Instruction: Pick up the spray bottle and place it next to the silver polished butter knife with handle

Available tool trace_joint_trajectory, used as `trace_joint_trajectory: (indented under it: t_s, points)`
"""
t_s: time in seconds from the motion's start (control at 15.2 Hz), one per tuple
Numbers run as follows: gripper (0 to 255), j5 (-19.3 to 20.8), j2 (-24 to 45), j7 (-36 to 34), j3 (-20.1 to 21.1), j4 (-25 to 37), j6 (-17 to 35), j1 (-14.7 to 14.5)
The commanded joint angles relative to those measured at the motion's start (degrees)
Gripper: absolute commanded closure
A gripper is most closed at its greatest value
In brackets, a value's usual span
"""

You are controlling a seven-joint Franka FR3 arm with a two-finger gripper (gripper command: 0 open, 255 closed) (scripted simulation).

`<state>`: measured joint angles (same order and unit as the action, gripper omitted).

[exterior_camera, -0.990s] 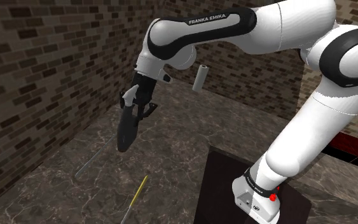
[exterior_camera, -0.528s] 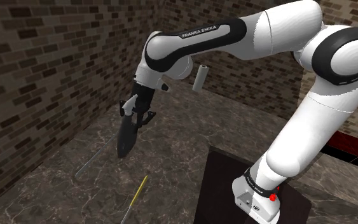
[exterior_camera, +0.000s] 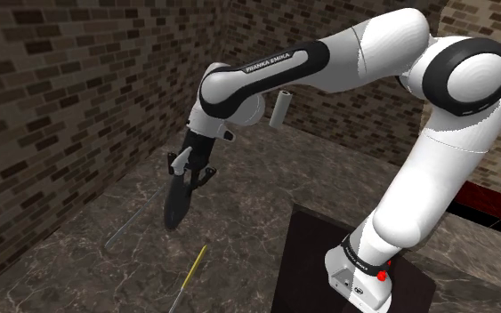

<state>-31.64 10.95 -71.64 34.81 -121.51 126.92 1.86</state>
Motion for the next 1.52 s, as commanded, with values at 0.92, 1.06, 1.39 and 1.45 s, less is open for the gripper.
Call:
trace_joint_trajectory:
  t_s: [0.92,1.06,1.39,1.45]
  points:
    - [0,0.5,3.2,1.3,-0.2,-1.2,4.0,-0.6]
    - [0,0.5,3.2,1.2,-0.2,-1.2,4.0,-0.6]
    - [0,0.3,-0.4,1.5,-0.8,0.4,-1.7,1.5]
    - [0,0.4,-1.2,1.5,-1.1,1.0,-3.2,2.0]
